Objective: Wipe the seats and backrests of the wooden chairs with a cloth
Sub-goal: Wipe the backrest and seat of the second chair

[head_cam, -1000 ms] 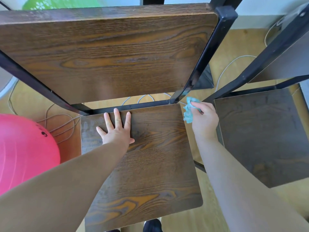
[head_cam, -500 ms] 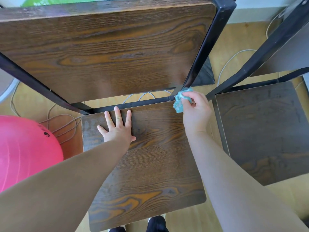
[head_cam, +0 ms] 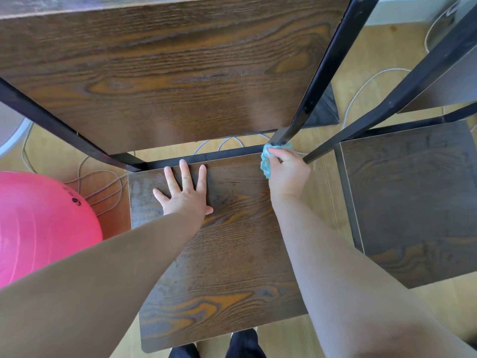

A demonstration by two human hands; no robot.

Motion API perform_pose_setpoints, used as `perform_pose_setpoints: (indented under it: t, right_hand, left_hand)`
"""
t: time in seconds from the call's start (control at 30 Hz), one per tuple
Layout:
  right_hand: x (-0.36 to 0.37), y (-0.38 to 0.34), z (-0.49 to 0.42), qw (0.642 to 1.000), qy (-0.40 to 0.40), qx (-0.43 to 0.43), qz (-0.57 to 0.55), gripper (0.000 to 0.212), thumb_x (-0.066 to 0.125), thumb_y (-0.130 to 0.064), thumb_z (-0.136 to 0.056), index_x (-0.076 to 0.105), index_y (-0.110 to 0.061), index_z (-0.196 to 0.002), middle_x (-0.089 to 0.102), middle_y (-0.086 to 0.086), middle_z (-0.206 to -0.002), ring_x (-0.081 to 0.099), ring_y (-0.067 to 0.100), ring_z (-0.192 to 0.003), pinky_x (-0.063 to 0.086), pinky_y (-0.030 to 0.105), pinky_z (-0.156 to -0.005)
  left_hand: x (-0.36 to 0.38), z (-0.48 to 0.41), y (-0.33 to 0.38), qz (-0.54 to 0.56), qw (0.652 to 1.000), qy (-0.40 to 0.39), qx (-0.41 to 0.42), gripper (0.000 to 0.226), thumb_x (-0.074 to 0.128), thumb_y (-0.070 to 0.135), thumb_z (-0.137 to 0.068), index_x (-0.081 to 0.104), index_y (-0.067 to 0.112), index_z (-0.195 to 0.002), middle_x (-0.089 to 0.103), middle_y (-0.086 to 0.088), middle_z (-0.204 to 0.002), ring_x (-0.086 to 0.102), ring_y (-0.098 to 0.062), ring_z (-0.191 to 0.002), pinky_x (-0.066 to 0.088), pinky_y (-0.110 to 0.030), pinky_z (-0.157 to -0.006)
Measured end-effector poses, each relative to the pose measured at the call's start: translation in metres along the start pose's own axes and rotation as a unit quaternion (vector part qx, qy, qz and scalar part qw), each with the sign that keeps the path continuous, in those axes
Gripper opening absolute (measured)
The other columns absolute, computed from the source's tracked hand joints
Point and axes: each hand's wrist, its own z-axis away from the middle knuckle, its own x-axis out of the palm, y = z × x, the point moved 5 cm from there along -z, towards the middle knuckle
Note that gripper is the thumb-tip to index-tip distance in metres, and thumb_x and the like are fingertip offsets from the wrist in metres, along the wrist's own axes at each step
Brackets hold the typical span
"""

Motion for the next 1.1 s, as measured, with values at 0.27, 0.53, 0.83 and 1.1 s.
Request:
perform_pose_setpoints:
  t: [0.27, 0.53, 0.83, 1.1]
  right_hand:
    - [-0.003, -0.010, -0.013, 0.990, -0.094, 0.098, 0.046, 0.019, 0.064, -0.011, -0.093, 0.076, -0.019, -0.106, 0.065, -0.006, -0.103, 0.057, 0.007, -0.071, 0.039, 0.000, -0.048]
    - [-0.004, -0.005, 0.020, 0.978, -0.157, 0.117, 0.068, 0.017, 0.071, -0.018, -0.090, 0.076, -0.025, -0.104, 0.065, 0.000, -0.114, 0.057, 0.010, -0.083, 0.037, 0.002, -0.043]
    - [-0.004, 0.002, 0.076, 0.960, -0.247, 0.113, 0.070, 0.018, 0.073, -0.019, -0.088, 0.076, -0.021, -0.106, 0.066, 0.000, -0.111, 0.060, 0.010, -0.087, 0.040, 0.003, -0.051]
    - [-0.024, 0.013, 0.109, 0.968, -0.197, 0.151, -0.027, 0.020, 0.073, -0.017, -0.088, 0.075, -0.022, -0.107, 0.066, -0.004, -0.113, 0.062, 0.011, -0.097, 0.055, 0.015, -0.073]
  left_hand:
    - [-0.002, 0.002, 0.000, 0.010, 1.000, 0.000, 0.002, 0.098, 0.048, 0.052, -0.098, -0.034, 0.032, -0.148, -0.041, -0.011, -0.155, -0.031, -0.045, -0.143, 0.009, -0.071, -0.114]
    - [-0.003, 0.003, 0.000, 0.017, 1.000, -0.004, 0.000, 0.097, 0.048, 0.053, -0.098, -0.033, 0.034, -0.148, -0.041, -0.009, -0.155, -0.031, -0.043, -0.143, 0.008, -0.072, -0.114]
    - [-0.004, 0.008, -0.003, 0.030, 0.999, 0.026, 0.012, 0.097, 0.051, 0.056, -0.096, -0.026, 0.037, -0.151, -0.035, -0.005, -0.159, -0.026, -0.040, -0.147, 0.010, -0.070, -0.115]
    - [0.003, 0.021, -0.014, 0.049, 0.993, 0.090, 0.054, 0.100, 0.054, 0.052, -0.096, -0.024, 0.027, -0.153, -0.026, -0.008, -0.162, -0.018, -0.035, -0.150, 0.013, -0.059, -0.120]
